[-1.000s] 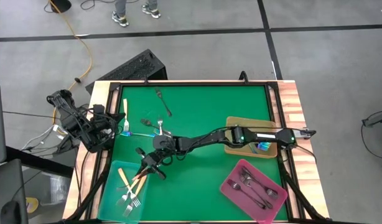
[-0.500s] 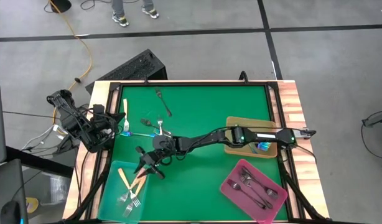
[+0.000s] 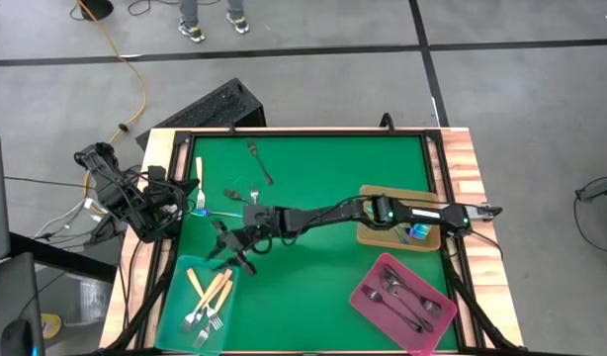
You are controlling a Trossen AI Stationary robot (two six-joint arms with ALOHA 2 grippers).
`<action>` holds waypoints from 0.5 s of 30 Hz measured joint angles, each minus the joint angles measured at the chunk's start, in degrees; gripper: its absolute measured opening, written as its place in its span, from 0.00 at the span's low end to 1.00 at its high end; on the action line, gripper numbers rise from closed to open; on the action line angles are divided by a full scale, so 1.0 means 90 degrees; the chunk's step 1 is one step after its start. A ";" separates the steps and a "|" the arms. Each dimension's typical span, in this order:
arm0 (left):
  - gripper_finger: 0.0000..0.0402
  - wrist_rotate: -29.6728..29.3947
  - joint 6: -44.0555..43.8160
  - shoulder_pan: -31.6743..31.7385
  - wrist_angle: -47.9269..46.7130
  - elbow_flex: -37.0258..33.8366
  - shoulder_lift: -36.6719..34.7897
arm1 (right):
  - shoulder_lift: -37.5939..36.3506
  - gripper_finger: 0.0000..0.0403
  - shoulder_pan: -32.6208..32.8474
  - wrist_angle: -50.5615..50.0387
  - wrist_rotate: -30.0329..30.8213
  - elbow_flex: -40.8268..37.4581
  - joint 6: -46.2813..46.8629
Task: Sort silverware by color (type)
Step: Put the blue fork into the orange bin
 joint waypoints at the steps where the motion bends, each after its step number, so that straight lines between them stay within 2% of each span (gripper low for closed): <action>1: 0.00 0.0004 0.0000 0.0000 0.0000 0.0000 0.0000 | -0.0085 0.41 -0.0043 -0.0103 0.0143 0.0000 -0.0037; 4: 0.00 0.0013 -0.0012 0.0001 0.0000 0.0000 0.0000 | -0.0393 0.41 -0.0185 -0.0814 0.0805 -0.0009 -0.0049; 9: 0.00 0.0137 -0.0049 -0.0001 0.0000 0.0000 0.0000 | -0.0835 0.40 -0.0438 -0.2336 0.2609 -0.0010 0.0087; 15: 0.00 0.0150 -0.0051 0.0001 0.0000 0.0000 0.0000 | -0.0857 0.40 -0.0642 -0.3799 0.4196 -0.0018 0.0768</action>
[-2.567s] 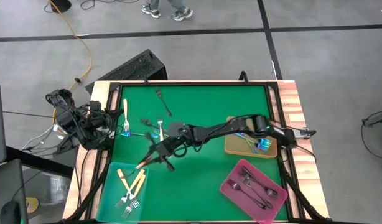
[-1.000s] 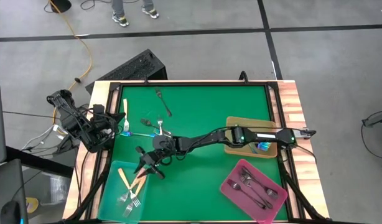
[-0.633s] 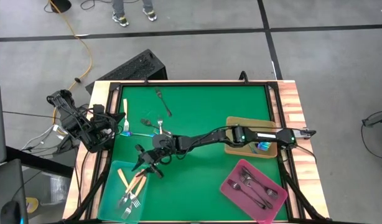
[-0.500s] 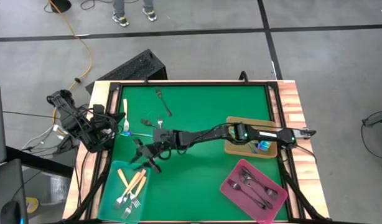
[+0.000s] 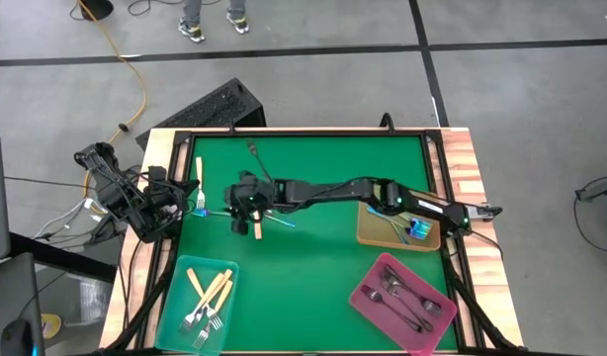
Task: Sort silverware by color (type)
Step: Put the blue fork into the orange bin
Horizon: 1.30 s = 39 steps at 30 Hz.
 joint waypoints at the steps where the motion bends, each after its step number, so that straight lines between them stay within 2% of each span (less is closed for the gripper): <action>1: 0.00 0.0000 0.0000 0.0000 0.0000 0.0000 0.0000 | 0.0010 0.40 -0.0012 -0.0235 0.0222 -0.0001 0.0125; 5: 0.00 0.0002 0.0000 -0.0001 0.0000 0.0000 0.0000 | 0.0035 0.40 -0.0137 -0.0749 0.0729 0.0004 0.0571; 11: 0.00 0.0002 0.0000 -0.0002 0.0002 -0.0004 0.0000 | 0.0066 0.40 -0.0361 -0.1165 0.0761 0.0001 0.1272; 20: 0.00 0.0053 -0.0093 -0.0002 0.0238 -0.0242 -0.0002 | 0.0063 0.40 -0.0348 -0.1691 0.0749 0.0001 0.1140; 30: 0.00 0.1420 -0.0324 0.0000 0.0852 -0.0245 -0.0002 | 0.0063 0.40 -0.0150 -0.1731 0.0737 0.0001 0.1009; 39: 0.00 0.1661 0.0257 0.0000 0.0879 -0.0248 0.0000 | 0.0063 0.40 -0.0105 -0.1756 0.0730 0.0001 0.0895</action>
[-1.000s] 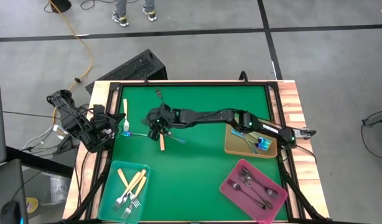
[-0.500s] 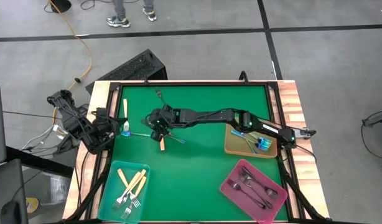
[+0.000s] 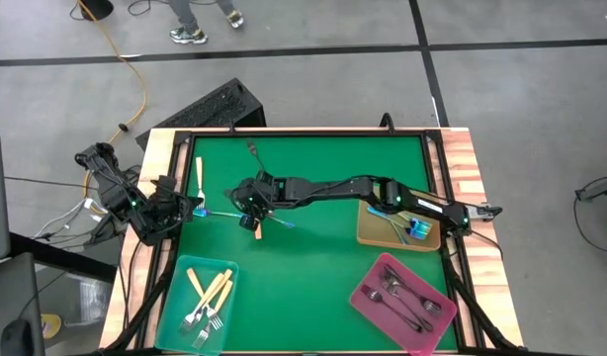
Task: Sort silverware by color (type)
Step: Put the blue fork into the orange bin
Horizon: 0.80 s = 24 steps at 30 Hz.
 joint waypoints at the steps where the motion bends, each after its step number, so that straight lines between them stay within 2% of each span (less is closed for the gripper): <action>1: 0.00 0.0002 0.0007 0.0000 0.0000 0.0000 0.0000 | 0.0000 0.40 0.0003 -0.0005 -0.0003 0.0000 0.0000; 24: 0.00 0.0002 0.0015 -0.0001 0.0005 0.0000 0.0000 | 0.0000 0.40 0.0022 0.0056 0.0000 0.0000 -0.0041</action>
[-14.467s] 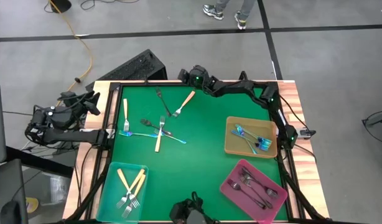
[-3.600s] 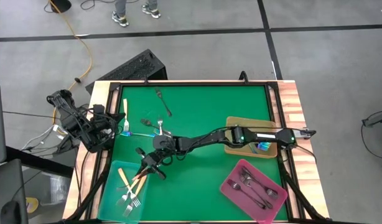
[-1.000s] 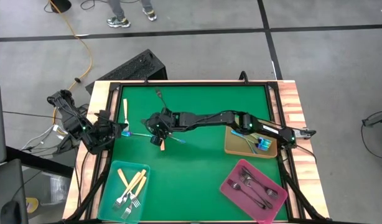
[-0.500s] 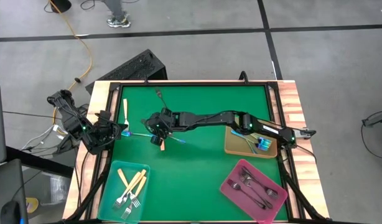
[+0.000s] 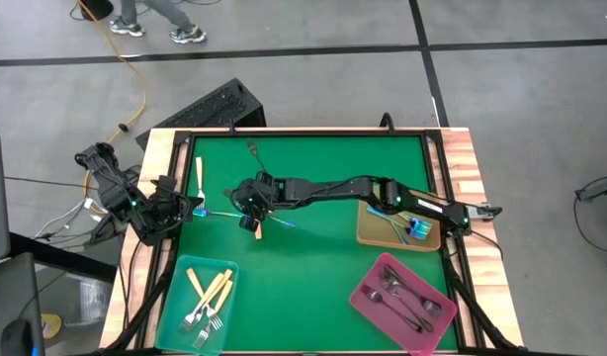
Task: Sort silverware by color (type)
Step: Put the blue fork into the orange bin
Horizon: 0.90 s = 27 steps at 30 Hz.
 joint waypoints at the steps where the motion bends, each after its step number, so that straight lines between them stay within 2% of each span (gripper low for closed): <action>1: 0.00 -0.0002 0.0000 0.0001 0.0000 0.0000 0.0000 | 0.0000 0.40 0.0004 0.0008 -0.0001 0.0000 0.0000; 22: 0.00 -0.0002 0.0000 0.0001 0.0000 0.0000 0.0000 | 0.0000 0.40 0.0005 0.0005 -0.0012 0.0000 -0.0010; 27: 0.00 -0.0001 0.0000 0.0001 0.0000 0.0000 0.0000 | 0.0000 0.40 0.0005 0.0159 -0.0548 0.0000 -0.0009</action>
